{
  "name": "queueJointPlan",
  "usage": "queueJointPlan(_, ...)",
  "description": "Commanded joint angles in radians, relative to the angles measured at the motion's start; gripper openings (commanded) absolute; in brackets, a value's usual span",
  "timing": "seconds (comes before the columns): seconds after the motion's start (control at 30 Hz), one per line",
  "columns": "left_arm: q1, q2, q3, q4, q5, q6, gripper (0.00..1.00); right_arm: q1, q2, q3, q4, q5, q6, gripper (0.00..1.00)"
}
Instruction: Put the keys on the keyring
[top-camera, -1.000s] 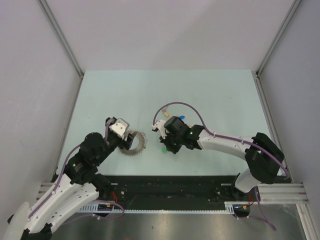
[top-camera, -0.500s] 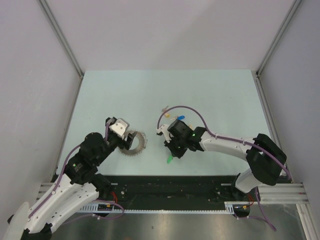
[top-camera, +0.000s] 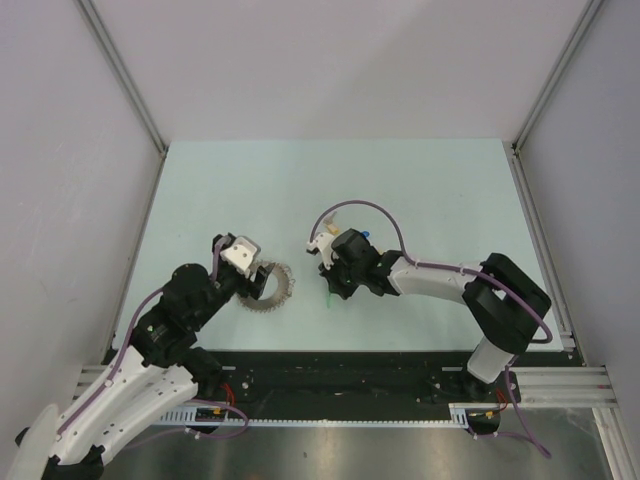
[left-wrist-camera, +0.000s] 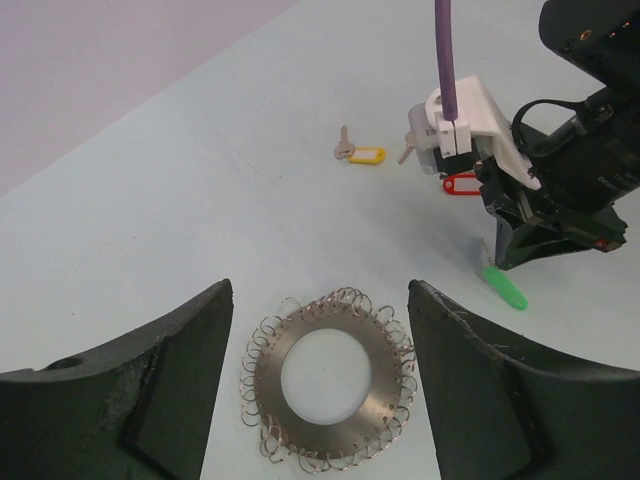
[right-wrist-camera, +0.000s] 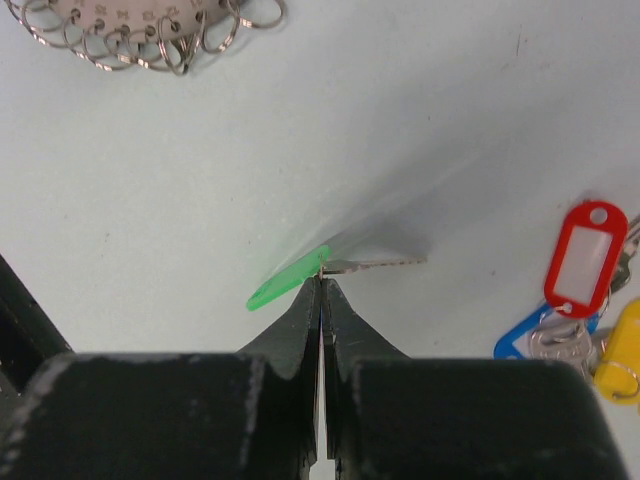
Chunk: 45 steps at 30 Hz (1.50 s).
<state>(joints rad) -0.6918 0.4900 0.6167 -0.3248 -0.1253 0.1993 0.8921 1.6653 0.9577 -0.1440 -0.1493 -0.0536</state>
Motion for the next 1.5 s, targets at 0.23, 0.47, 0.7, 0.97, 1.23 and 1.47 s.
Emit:
queueJointPlan(0.23,-0.003,0.016,-0.003,0.017,-0.004,-0.009,0.76,-0.009,0.082,0.009,0.133,-0.030,-0.015,0.00)
queueJointPlan(0.47,-0.003,0.018,-0.005,0.016,-0.002,-0.011,0.76,-0.007,0.105,0.009,0.176,-0.027,-0.009,0.03)
queueJointPlan(0.7,-0.003,0.021,-0.003,0.016,0.000,-0.011,0.76,0.004,0.082,0.009,0.159,-0.012,-0.009,0.10)
queueJointPlan(0.97,-0.003,0.027,-0.003,0.016,-0.004,-0.014,0.76,0.015,-0.080,0.007,0.101,0.001,0.017,0.39)
queueJointPlan(1.23,-0.003,0.085,-0.005,0.017,-0.048,-0.054,0.79,-0.025,-0.206,-0.007,0.063,0.062,0.078,0.58)
queueJointPlan(1.47,0.003,0.246,0.049,-0.039,-0.126,-0.184,0.81,-0.068,-0.256,-0.069,0.119,0.047,0.130,0.64)
